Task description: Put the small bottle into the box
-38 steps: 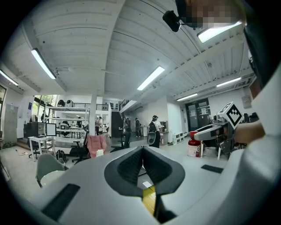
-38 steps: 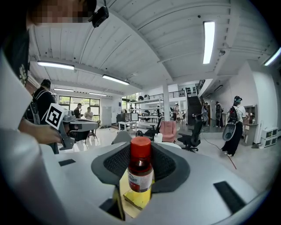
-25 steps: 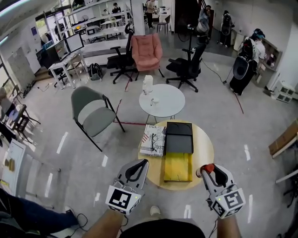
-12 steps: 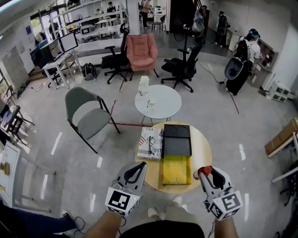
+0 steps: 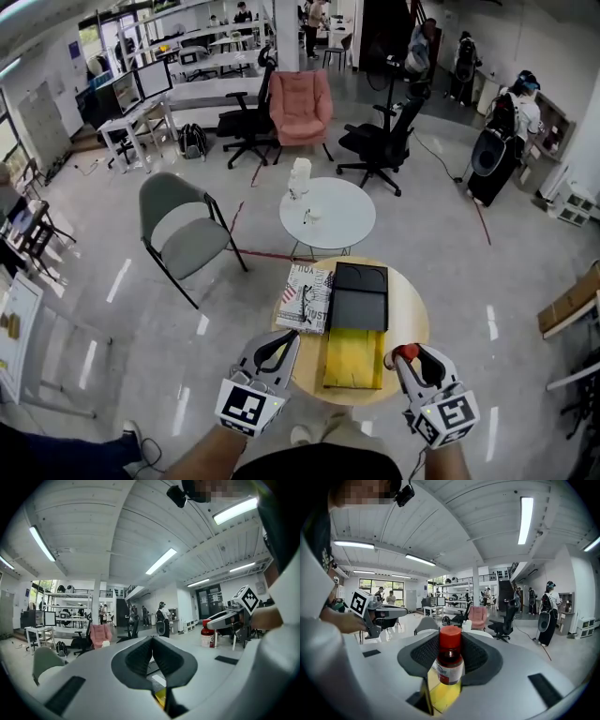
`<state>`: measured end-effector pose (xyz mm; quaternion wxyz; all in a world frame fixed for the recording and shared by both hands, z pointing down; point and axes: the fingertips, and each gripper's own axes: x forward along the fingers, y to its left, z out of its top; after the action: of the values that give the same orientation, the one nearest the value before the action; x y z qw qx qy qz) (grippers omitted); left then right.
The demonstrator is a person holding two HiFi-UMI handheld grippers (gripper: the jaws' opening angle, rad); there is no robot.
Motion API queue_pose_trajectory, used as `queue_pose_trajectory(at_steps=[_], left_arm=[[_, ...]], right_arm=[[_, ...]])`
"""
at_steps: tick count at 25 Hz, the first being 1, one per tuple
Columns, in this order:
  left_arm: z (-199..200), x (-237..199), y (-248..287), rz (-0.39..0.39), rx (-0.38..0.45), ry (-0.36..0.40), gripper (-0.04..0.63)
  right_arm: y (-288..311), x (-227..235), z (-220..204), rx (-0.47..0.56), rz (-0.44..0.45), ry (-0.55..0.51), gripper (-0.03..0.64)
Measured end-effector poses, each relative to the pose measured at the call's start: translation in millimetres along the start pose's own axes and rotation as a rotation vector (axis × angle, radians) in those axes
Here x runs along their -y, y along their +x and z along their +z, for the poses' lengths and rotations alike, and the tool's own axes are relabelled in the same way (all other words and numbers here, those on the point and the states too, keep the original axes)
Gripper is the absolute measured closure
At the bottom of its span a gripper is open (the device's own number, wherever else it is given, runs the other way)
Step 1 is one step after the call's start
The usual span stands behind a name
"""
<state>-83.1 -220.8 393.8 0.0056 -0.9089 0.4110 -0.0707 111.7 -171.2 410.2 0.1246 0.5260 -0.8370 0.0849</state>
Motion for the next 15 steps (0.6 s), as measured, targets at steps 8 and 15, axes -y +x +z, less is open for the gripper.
queue_pose_trajectory(at_steps=[8,15], left_arm=[[9,-11,53,0.032,0.003,0.009,0.578],[-1,-2,93,0.007,-0.012,-0.016,0.578]], right_arm=[[24,38,-4,-0.021,0.03,0.005,0.468],[43,61,-17,-0.051,0.051,0.013,0.468]])
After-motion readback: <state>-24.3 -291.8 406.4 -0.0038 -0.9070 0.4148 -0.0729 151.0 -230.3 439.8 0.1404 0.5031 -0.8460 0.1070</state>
